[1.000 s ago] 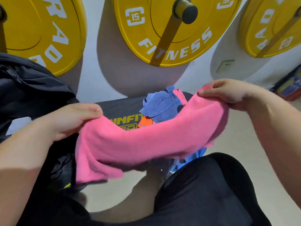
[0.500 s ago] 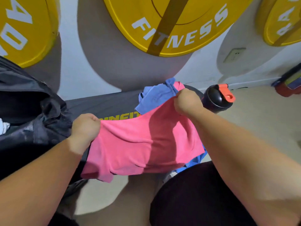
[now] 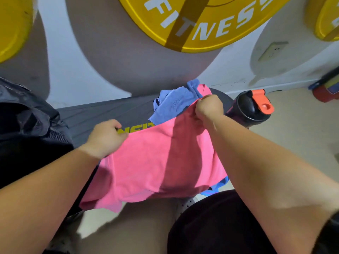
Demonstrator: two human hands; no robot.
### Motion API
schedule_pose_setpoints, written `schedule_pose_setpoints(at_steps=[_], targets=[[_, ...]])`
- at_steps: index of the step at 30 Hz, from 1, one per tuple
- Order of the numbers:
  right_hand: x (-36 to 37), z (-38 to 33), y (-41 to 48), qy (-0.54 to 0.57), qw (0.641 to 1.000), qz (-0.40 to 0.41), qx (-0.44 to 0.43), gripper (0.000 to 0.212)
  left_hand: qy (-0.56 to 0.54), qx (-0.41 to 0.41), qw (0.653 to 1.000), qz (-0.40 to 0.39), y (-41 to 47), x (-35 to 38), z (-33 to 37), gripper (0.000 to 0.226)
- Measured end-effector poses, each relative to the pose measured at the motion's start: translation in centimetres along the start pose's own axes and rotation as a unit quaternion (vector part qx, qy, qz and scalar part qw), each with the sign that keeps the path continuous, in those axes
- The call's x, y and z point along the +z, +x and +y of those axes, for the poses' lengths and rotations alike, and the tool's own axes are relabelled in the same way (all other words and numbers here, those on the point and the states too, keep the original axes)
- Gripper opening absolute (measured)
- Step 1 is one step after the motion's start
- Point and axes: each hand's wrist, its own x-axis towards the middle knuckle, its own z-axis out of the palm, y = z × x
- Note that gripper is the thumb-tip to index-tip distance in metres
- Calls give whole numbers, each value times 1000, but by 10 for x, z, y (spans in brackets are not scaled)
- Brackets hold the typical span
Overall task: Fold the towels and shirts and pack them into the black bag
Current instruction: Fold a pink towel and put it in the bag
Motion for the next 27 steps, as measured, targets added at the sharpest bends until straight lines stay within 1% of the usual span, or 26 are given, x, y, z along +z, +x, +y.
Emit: schedule_pose_setpoints(at_steps=[1,2,3,6,8,10,12,15,16,18,20,21,22,23,24,25,26,27], targets=[[5,5,1,-12,1000,0,-13,28,61,22,997,-34,-1,10,-3,29],[8,9,1,-12,1000,-8,-23,29,100,27,993,-57,-2,18,-4,36],[13,15,3,-10,999,-12,-33,28,113,24,991,-62,-2,25,-7,39],[23,32,7,2,999,-15,-42,23,85,-13,996,-21,3,36,-19,40],[23,37,6,14,999,0,-47,21,78,-14,997,10,6,39,-23,31],[24,41,4,22,999,17,-42,19,81,3,996,31,6,41,-20,12],[26,44,5,40,998,24,-31,19,46,-2,998,42,5,43,-21,15],[24,37,9,58,997,55,-22,20,-75,-73,992,67,13,37,-34,17],[21,32,11,54,996,72,-24,21,-99,-82,988,80,21,35,-41,20],[16,22,19,57,992,106,-29,23,-124,-88,983,107,41,29,-49,27],[14,13,29,62,990,124,-29,25,-139,-82,978,134,42,7,-22,24],[16,10,33,65,990,116,-39,27,-128,-69,979,140,45,1,-12,19],[18,8,34,61,992,88,-62,34,-116,-55,982,138,47,-2,-4,15],[23,8,33,46,994,40,-94,48,-105,-40,987,116,50,-2,1,19],[28,12,31,13,992,-18,-125,66,-91,-25,992,78,50,-1,4,34],[34,18,27,-43,986,-70,-146,80,-72,0,997,38,49,2,6,49],[41,26,23,-118,975,-105,-156,86,-52,29,998,9,45,5,5,58],[47,35,19,-194,960,-125,-158,87,-31,59,998,-6,41,10,1,61]])
